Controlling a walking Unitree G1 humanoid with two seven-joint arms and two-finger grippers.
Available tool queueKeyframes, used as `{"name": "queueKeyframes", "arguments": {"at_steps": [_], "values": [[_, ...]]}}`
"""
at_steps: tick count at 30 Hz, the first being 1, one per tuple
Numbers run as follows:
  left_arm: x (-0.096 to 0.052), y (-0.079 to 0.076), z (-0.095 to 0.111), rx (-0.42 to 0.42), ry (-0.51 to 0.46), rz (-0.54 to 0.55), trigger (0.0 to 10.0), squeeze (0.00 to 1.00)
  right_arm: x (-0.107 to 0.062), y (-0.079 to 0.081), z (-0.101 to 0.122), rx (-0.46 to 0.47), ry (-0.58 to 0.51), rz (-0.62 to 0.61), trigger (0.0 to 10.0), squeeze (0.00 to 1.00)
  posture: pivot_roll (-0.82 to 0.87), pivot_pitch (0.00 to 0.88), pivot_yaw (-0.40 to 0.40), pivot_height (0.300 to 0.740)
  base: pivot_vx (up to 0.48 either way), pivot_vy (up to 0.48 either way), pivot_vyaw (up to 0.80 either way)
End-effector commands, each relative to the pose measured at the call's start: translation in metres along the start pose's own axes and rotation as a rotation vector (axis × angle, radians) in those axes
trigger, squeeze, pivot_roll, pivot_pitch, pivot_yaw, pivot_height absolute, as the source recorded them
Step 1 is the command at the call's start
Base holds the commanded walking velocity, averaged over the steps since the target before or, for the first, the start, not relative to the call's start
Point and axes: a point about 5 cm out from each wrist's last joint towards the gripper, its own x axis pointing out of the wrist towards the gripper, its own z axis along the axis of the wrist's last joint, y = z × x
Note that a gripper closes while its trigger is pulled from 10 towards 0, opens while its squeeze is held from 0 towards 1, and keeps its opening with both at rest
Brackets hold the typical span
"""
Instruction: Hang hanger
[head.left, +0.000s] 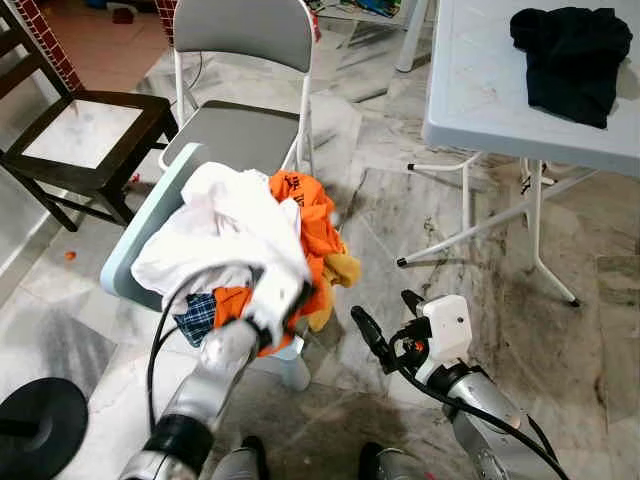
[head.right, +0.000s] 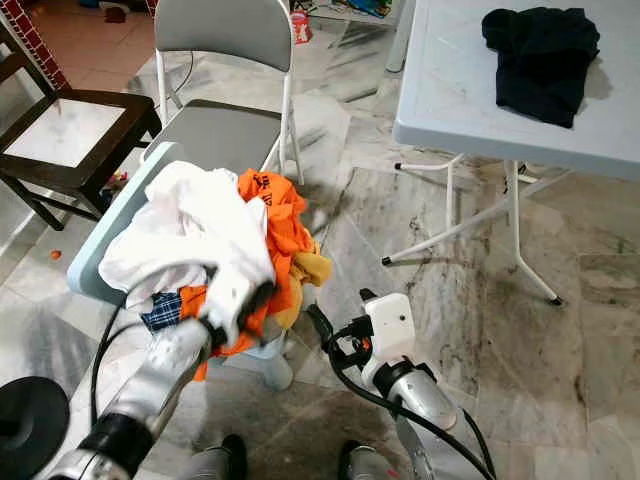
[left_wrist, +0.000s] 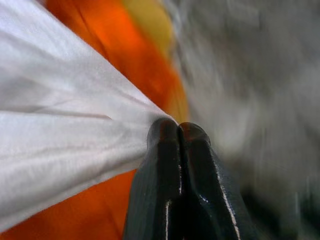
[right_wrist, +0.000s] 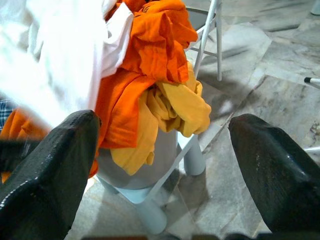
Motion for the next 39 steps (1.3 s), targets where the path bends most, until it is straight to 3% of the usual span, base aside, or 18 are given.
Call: {"name": "queueKeyframes", "arguments": {"at_steps": [1,2,3,4,7,8,9,10,13,16,17,26,29,33,39], "values": [[0.000,-0.007,-0.005,0.048,0.034,-0.034,1.6,0.00,0.001,0.003,-0.002,-0.005,0.010,0.021,10.0,0.00,-0.09,0.226,-0.011,0.740,0.000,0.000,0.00],[0.000,-0.006,-0.005,0.059,0.036,-0.019,1.6,0.00,0.001,0.003,-0.002,-0.007,0.010,0.023,10.0,0.00,-0.09,0.226,-0.013,0.740,0.000,0.000,0.00],[-0.001,-0.004,-0.004,0.046,0.029,-0.007,4.3,0.00,0.001,0.003,-0.002,-0.008,0.010,0.025,10.0,0.00,-0.09,0.226,-0.013,0.740,0.000,0.000,0.00],[-0.001,-0.003,-0.001,0.019,0.015,-0.011,2.0,0.00,0.001,0.002,-0.002,-0.009,0.011,0.024,10.0,0.00,-0.09,0.226,-0.013,0.740,0.000,0.000,0.00],[-0.003,0.002,-0.001,0.061,0.028,0.005,2.2,0.00,0.002,0.001,-0.002,-0.011,0.012,0.023,10.0,0.00,-0.09,0.224,-0.012,0.740,0.000,0.000,0.00],[-0.004,0.003,-0.003,0.066,0.037,0.012,4.3,0.00,0.002,0.001,-0.002,-0.011,0.012,0.023,10.0,0.00,-0.09,0.224,-0.011,0.740,0.000,0.000,0.00],[-0.005,0.005,-0.006,0.083,0.047,0.030,9.3,0.00,0.002,0.002,-0.002,-0.012,0.012,0.023,10.0,0.00,-0.09,0.221,-0.009,0.740,0.000,0.000,0.00],[-0.006,0.008,-0.005,0.092,0.041,0.065,10.0,0.00,0.002,0.002,-0.002,-0.012,0.011,0.023,10.0,0.00,-0.09,0.221,-0.009,0.740,0.000,0.000,0.00],[-0.009,0.018,0.001,0.097,-0.003,0.161,10.0,0.00,0.002,0.002,-0.002,-0.012,0.010,0.023,10.0,0.00,-0.09,0.222,-0.006,0.740,0.000,0.000,0.00],[-0.017,0.042,0.020,0.092,-0.124,0.371,10.0,0.00,0.001,0.002,-0.003,-0.011,0.010,0.018,10.0,0.00,-0.09,0.222,-0.004,0.740,0.000,0.000,0.00],[-0.021,0.050,0.026,0.089,-0.162,0.454,10.0,1.00,0.001,0.002,-0.004,-0.011,0.010,0.018,10.0,0.00,-0.09,0.222,-0.001,0.740,0.000,0.000,0.00],[-0.039,0.066,0.046,0.130,-0.311,0.628,10.0,1.00,0.001,0.002,-0.005,-0.013,0.012,0.015,10.0,0.00,-0.09,0.221,0.001,0.740,0.000,0.000,0.00],[-0.054,0.085,0.048,0.119,-0.334,0.764,10.0,1.00,0.000,0.001,-0.005,-0.013,0.014,0.017,10.0,0.00,-0.09,0.220,-0.004,0.740,0.000,0.000,0.00],[-0.064,0.101,0.044,0.056,-0.314,0.865,10.0,1.00,0.001,0.002,-0.006,-0.015,0.016,0.025,10.0,0.00,-0.08,0.219,-0.006,0.740,0.000,0.000,0.00],[-0.085,0.133,0.020,-0.091,-0.200,1.037,10.0,1.00,0.003,0.001,-0.005,-0.018,0.014,0.029,10.0,0.00,-0.08,0.216,-0.007,0.740,0.000,0.000,0.00]]}}
